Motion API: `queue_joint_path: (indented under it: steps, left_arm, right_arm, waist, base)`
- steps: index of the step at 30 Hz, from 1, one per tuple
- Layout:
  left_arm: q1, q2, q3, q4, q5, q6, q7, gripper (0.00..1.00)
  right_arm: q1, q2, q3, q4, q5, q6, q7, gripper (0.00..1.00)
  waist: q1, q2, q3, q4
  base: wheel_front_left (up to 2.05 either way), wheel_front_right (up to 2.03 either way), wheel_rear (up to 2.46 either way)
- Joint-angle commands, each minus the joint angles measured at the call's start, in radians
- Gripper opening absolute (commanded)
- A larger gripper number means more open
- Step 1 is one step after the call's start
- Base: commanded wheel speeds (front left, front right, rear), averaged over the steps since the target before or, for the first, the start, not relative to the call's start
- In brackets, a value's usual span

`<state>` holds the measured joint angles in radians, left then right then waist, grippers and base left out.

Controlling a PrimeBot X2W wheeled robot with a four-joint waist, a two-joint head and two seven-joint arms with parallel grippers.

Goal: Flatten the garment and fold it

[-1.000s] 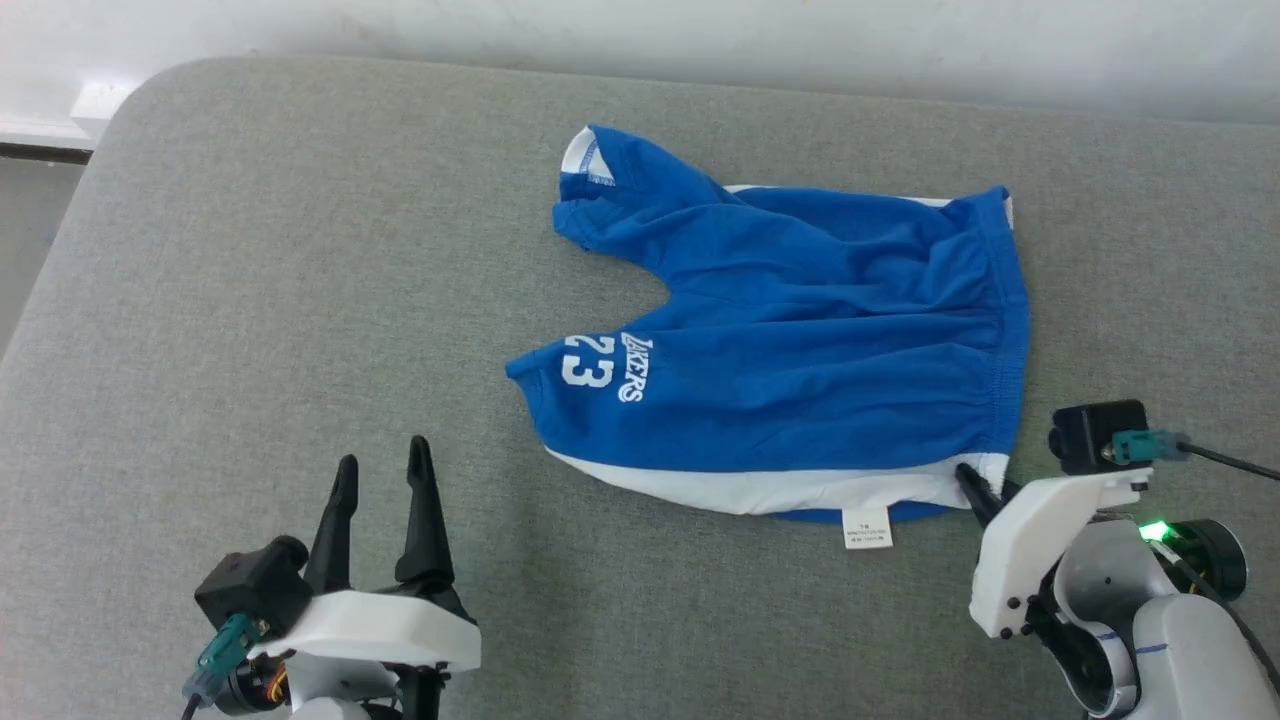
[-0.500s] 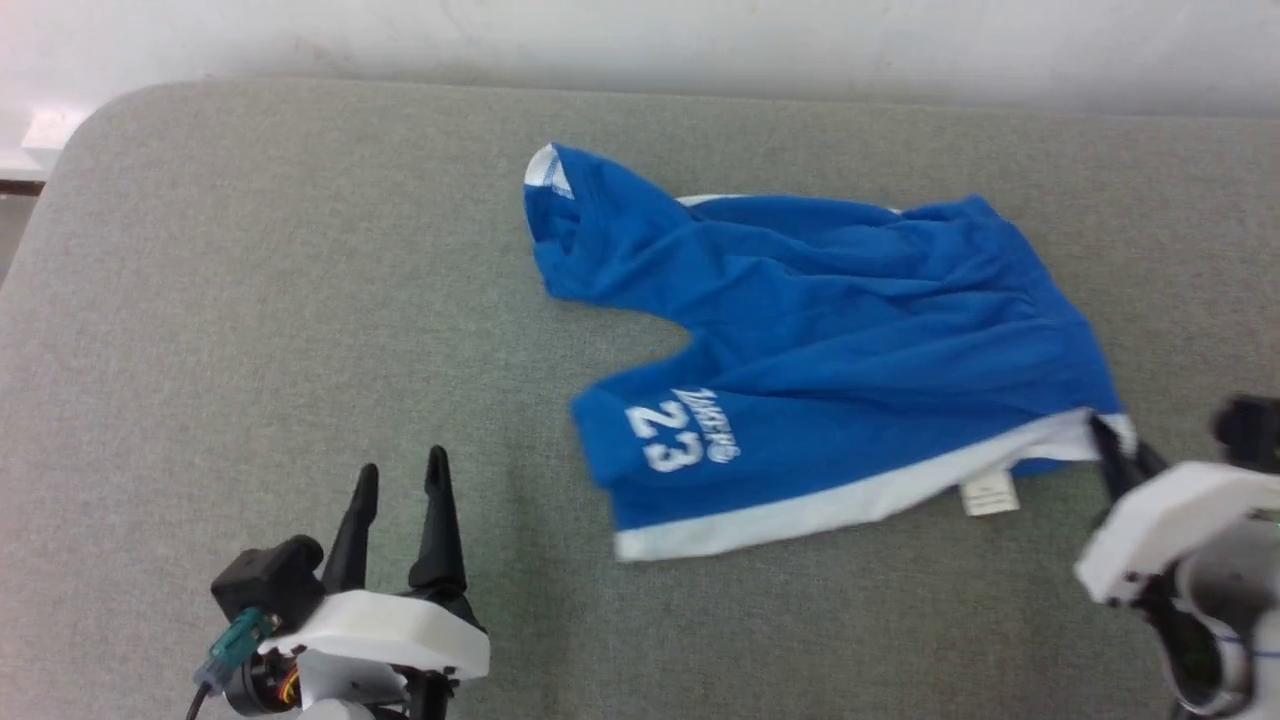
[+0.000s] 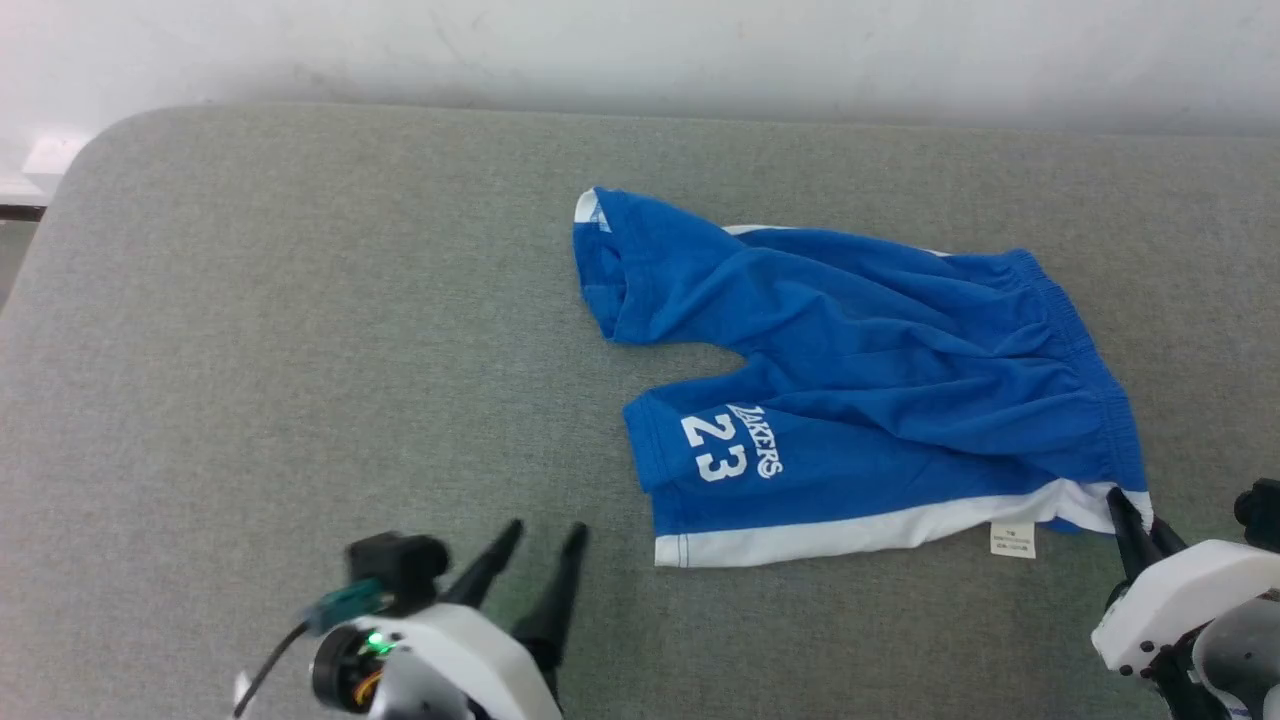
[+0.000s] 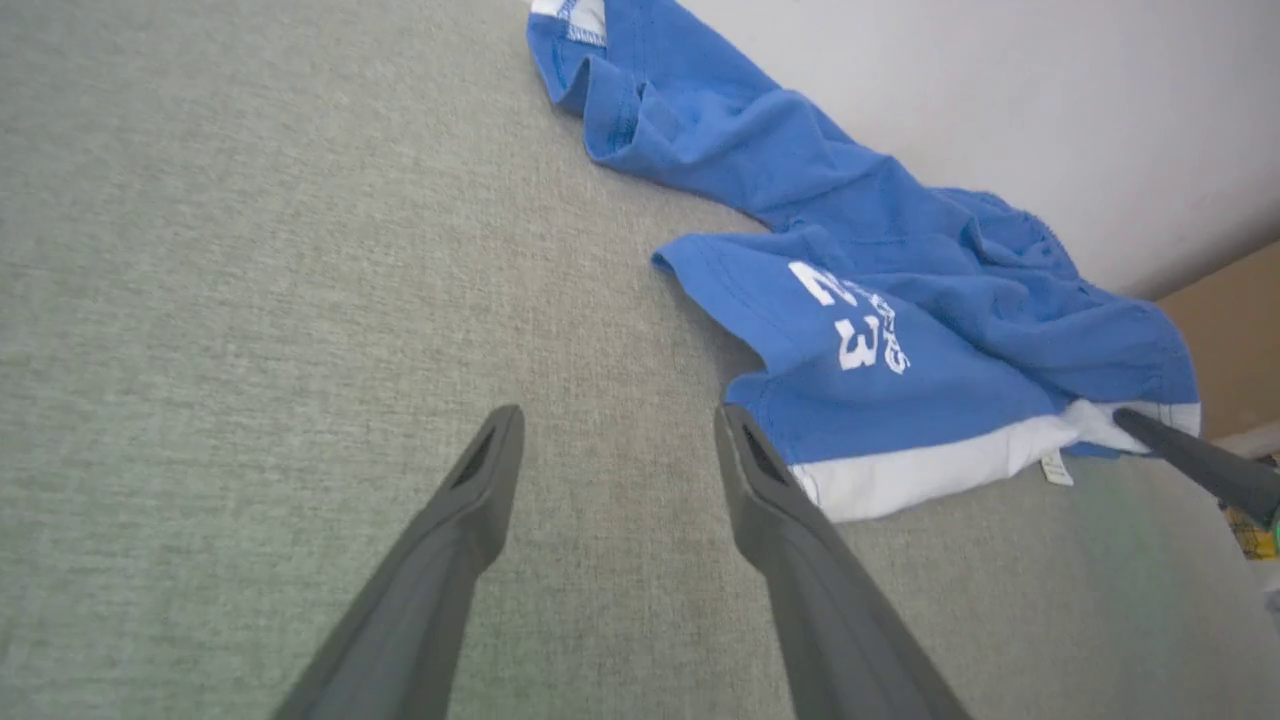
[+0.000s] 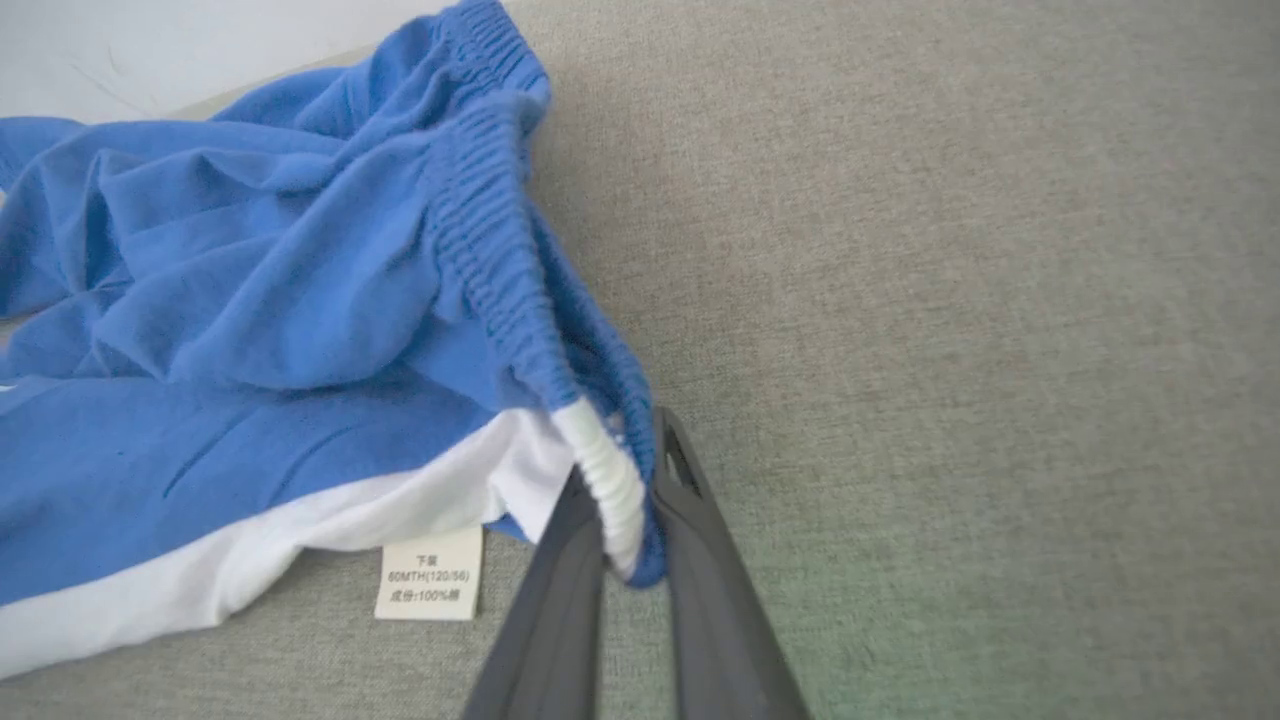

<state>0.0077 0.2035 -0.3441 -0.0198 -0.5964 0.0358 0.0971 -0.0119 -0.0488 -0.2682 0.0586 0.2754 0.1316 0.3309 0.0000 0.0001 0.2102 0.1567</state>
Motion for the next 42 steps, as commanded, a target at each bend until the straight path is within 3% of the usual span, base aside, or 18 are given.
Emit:
queue_joint_path:
  steps: [1,5,9,23,31,32,33,34,42]
  left_arm:
    - [-0.016,0.008,-0.006,-0.006,0.010,-0.007,0.011,1.00]
    - [-0.074,0.054,-0.095,-0.020,0.061,-0.022,0.173,1.00]
    - [-0.131,0.056,-0.140,-0.004,0.082,-0.025,0.263,1.00]
    - [-0.225,-0.014,-0.156,0.116,-0.003,-0.026,0.383,1.00]
    - [-0.207,-0.031,-0.188,0.192,-0.109,-0.043,0.556,1.00]
    - [-0.203,-0.031,-0.189,0.194,-0.121,-0.046,0.568,0.82]
    - [-0.199,-0.035,-0.186,0.194,-0.133,-0.046,0.574,0.25]
    - [-0.196,-0.038,-0.183,0.195,-0.144,-0.047,0.578,0.00]
    - [-0.196,-0.063,-0.103,0.180,-0.180,-0.031,0.467,0.00]
  right_arm:
    - [0.005,-0.001,0.002,0.001,0.002,-0.001,-0.006,0.00]
    - [-0.002,-0.001,0.013,0.007,-0.001,-0.001,-0.012,0.00]
    - [-0.016,-0.001,0.027,0.015,0.001,-0.001,-0.019,0.00]
    - [-0.058,-0.001,0.058,0.048,0.016,-0.001,-0.056,0.00]
    - [-0.078,-0.001,0.067,0.076,0.026,-0.001,-0.076,0.00]
    - [-0.081,-0.001,0.068,0.079,0.028,-0.001,-0.079,0.00]
    - [-0.084,-0.001,0.070,0.083,0.030,-0.001,-0.083,0.00]
    - [-0.086,-0.001,0.071,0.086,0.031,-0.001,-0.087,0.00]
    - [-0.100,-0.001,0.071,0.107,0.041,-0.001,-0.126,0.00]
  waist:
    - [0.0000,-0.0001,-0.002,0.006]
    - [0.0000,-0.0001,0.001,0.015]
    - [0.0000,-0.0001,0.013,0.012]
    - [0.0000,-0.0001,0.071,-0.033]
    - [0.0000,-0.0001,0.080,-0.046]
    - [0.0000,-0.0001,0.081,-0.048]
    - [0.0000,-0.0001,0.081,-0.050]
    - [0.0000,-0.0001,0.081,-0.051]
    - [0.0000,-0.0001,0.068,-0.055]
  base:
    - [0.00,0.00,0.00]
    - [0.00,0.00,0.00]
    - [0.00,0.00,0.00]
    - [0.00,0.00,0.00]
    - [0.00,0.00,0.00]
    - [0.00,0.00,0.00]
    - [0.00,0.00,0.00]
    - [0.00,0.00,0.00]
    - [0.00,0.00,0.00]
